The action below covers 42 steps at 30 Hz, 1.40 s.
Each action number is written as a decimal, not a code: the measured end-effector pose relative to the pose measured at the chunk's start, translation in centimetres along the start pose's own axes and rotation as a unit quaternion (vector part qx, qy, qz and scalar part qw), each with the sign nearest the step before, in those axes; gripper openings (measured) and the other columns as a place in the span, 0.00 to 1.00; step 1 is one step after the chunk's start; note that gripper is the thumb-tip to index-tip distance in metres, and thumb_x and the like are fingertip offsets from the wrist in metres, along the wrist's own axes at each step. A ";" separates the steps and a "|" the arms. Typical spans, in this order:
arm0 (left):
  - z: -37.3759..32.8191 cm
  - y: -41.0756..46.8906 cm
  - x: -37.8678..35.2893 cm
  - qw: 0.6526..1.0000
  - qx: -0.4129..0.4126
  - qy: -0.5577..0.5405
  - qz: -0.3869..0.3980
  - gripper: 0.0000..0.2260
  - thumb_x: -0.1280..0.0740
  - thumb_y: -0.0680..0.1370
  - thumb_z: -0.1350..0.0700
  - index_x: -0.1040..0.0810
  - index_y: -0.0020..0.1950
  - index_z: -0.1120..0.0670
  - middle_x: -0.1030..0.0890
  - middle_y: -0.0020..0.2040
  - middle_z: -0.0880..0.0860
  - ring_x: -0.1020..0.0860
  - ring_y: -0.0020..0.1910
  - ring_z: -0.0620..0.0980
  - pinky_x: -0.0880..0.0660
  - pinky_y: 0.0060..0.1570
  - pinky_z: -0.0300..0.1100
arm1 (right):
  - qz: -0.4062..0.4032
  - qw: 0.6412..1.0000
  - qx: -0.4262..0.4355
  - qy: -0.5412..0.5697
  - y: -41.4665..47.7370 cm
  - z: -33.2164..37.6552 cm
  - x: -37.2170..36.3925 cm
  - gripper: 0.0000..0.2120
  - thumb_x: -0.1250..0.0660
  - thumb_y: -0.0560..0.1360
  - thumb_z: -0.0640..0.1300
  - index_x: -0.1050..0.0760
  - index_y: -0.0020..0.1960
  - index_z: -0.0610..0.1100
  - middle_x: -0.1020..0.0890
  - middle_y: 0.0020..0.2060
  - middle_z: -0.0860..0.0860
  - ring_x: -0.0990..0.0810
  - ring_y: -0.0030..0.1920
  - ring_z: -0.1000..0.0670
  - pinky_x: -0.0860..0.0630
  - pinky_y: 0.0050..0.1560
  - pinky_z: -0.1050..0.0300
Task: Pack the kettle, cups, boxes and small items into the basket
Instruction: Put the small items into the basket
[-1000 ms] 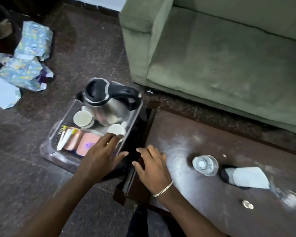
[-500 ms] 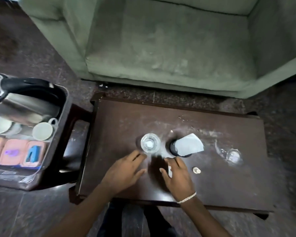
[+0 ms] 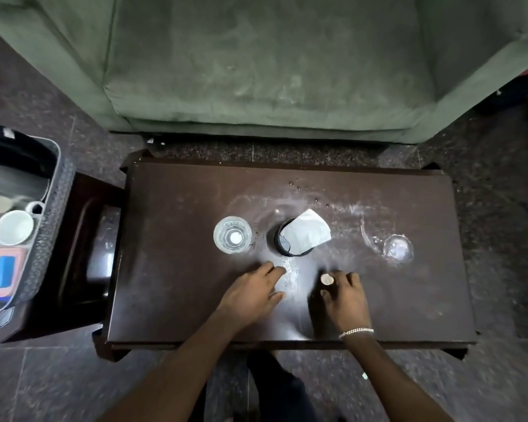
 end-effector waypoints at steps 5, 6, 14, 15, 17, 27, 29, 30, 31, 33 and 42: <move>0.3 0.1 -0.7 1.000 -0.002 0.006 0.012 0.20 0.34 0.79 0.45 0.30 0.69 0.49 0.25 0.63 0.50 0.18 0.54 0.59 0.20 0.49 0.55 | -0.003 1.000 0.010 0.003 0.5 -1.1 -0.9 0.14 0.28 0.72 0.36 0.20 0.57 0.41 0.21 0.49 0.41 0.19 0.45 0.34 0.21 0.43 0.45; 0.4 -0.1 -0.7 1.000 0.000 0.005 0.014 0.20 0.34 0.80 0.45 0.30 0.70 0.49 0.25 0.63 0.50 0.18 0.54 0.59 0.20 0.50 0.55 | -0.007 1.000 0.016 0.005 0.5 -1.0 -0.9 0.12 0.29 0.73 0.36 0.20 0.56 0.41 0.20 0.48 0.41 0.18 0.45 0.35 0.21 0.43 0.45; 0.9 -2.8 2.3 1.000 -0.019 0.005 0.010 0.23 0.35 0.79 0.44 0.31 0.72 0.49 0.25 0.65 0.51 0.18 0.54 0.59 0.21 0.53 0.55 | -0.017 0.994 0.027 0.106 -2.6 5.4 0.8 0.11 0.23 0.69 0.36 0.18 0.50 0.45 0.17 0.44 0.48 0.17 0.42 0.44 0.26 0.46 0.61; 1.1 -3.4 3.1 1.000 -0.021 0.004 0.006 0.23 0.35 0.79 0.43 0.31 0.72 0.49 0.25 0.65 0.51 0.18 0.53 0.59 0.21 0.53 0.55 | -0.018 0.992 0.039 0.118 -3.3 6.9 1.1 0.11 0.23 0.69 0.36 0.18 0.50 0.45 0.17 0.43 0.49 0.17 0.41 0.46 0.28 0.46 0.63; 1.5 -4.9 5.0 1.000 -0.019 -0.005 -0.007 0.24 0.35 0.79 0.43 0.32 0.73 0.48 0.26 0.66 0.50 0.17 0.51 0.57 0.20 0.53 0.54 | -0.008 0.988 0.070 0.136 -4.6 10.3 1.6 0.09 0.23 0.70 0.38 0.18 0.49 0.47 0.18 0.42 0.53 0.18 0.41 0.50 0.28 0.45 0.64; 11.2 -14.5 17.7 0.983 0.042 -0.059 -0.170 0.13 0.37 0.80 0.47 0.24 0.61 0.52 0.22 0.56 0.50 0.20 0.55 0.54 0.22 0.50 0.53 | 0.044 0.950 0.239 0.197 -6.5 31.8 0.2 0.04 0.26 0.75 0.42 0.18 0.48 0.50 0.19 0.41 0.55 0.20 0.42 0.56 0.24 0.46 0.61; 14.0 -17.1 19.5 0.970 0.076 -0.083 -0.217 0.12 0.35 0.79 0.47 0.23 0.60 0.51 0.21 0.55 0.49 0.19 0.53 0.52 0.22 0.48 0.52 | 0.068 0.940 0.268 0.201 -6.8 36.0 -1.1 0.05 0.25 0.74 0.42 0.18 0.48 0.49 0.20 0.41 0.55 0.21 0.41 0.58 0.25 0.45 0.65; 15.7 -18.7 20.2 0.962 0.098 -0.095 -0.235 0.13 0.34 0.79 0.47 0.23 0.61 0.50 0.21 0.55 0.49 0.19 0.53 0.52 0.22 0.48 0.51 | 0.087 0.934 0.282 0.202 -7.1 38.3 -2.1 0.06 0.24 0.73 0.41 0.18 0.48 0.49 0.20 0.41 0.55 0.21 0.40 0.60 0.27 0.45 0.69; 17.4 -20.2 20.8 0.955 0.116 -0.104 -0.250 0.13 0.34 0.79 0.47 0.23 0.61 0.50 0.20 0.55 0.49 0.19 0.53 0.53 0.22 0.49 0.51 | 0.106 0.927 0.299 0.201 -7.4 40.6 -3.0 0.06 0.24 0.73 0.41 0.18 0.49 0.48 0.20 0.41 0.55 0.22 0.40 0.62 0.29 0.45 0.72; 20.5 -22.9 21.7 0.943 0.147 -0.118 -0.275 0.14 0.34 0.79 0.47 0.23 0.62 0.49 0.20 0.56 0.50 0.19 0.53 0.54 0.22 0.50 0.49 | 0.138 0.912 0.333 0.196 -8.2 44.9 -5.1 0.06 0.25 0.73 0.40 0.17 0.50 0.46 0.21 0.43 0.54 0.23 0.40 0.62 0.31 0.46 0.75; 32.0 -31.0 22.3 0.849 0.333 -0.139 -0.387 0.18 0.26 0.77 0.55 0.25 0.65 0.54 0.24 0.61 0.52 0.19 0.43 0.54 0.19 0.45 0.54 | 0.195 0.876 0.439 0.038 -9.0 59.0 -13.8 0.11 0.32 0.75 0.40 0.21 0.57 0.42 0.22 0.56 0.44 0.20 0.53 0.41 0.23 0.55 0.47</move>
Point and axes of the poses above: each hand's wrist, its own y-axis towards the middle knuckle, its own x-axis out of the back of the hand, z = x × y, the point moved 3 cm from there along y, towards the middle knuckle
